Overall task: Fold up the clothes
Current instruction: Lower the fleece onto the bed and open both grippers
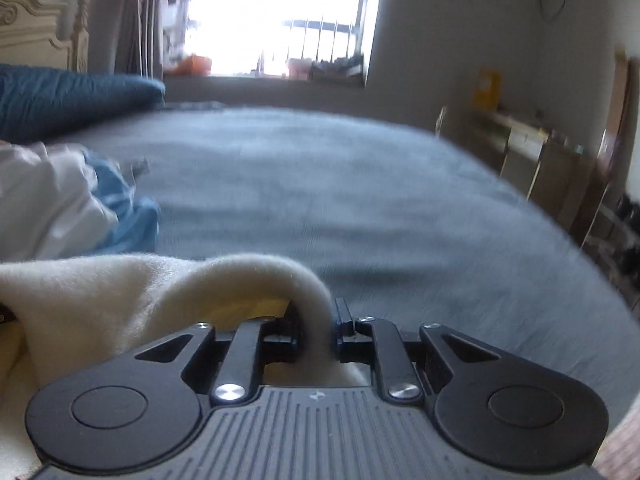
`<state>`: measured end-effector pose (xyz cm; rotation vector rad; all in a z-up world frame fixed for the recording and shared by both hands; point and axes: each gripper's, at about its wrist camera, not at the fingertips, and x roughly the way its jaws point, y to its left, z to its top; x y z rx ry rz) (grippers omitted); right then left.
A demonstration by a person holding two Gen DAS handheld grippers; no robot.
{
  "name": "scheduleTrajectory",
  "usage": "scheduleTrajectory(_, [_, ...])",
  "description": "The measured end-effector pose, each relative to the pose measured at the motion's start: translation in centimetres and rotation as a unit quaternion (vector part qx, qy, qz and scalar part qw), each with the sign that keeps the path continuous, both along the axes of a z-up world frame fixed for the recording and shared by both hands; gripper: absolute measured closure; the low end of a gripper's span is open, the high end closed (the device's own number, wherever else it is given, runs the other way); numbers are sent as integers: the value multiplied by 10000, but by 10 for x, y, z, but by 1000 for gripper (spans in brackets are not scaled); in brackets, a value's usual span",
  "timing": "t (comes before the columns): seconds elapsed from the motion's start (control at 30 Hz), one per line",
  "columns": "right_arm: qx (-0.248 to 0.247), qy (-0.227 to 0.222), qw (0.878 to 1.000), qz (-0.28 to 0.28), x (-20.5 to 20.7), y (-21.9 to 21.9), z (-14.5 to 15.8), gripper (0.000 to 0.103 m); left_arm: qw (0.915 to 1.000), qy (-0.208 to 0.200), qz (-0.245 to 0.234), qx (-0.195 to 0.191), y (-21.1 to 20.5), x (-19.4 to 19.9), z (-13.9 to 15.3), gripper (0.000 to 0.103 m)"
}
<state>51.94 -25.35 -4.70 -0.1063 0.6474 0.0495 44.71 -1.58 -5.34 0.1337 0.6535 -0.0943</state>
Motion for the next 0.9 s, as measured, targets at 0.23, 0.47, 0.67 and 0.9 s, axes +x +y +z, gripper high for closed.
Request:
scheduleTrajectory(0.23, [1122,468,9923,-218,-57,-52,42,25,9981,250,-88,-550,27,-42,55,45])
scheduleTrajectory(0.47, [1577,570,9858,128,-134,-80,109,20,9894,681,-208,-1263,56,-91,89,35])
scheduleTrajectory(0.67, [1278,283,9913,131,-186,-85,142,19,9785,847,-64,-1880,77,-124,112,33])
scheduleTrajectory(0.9, [1585,-63,9835,875,-315,-90,164,19,9864,507,-646,-1425,97,-232,122,27])
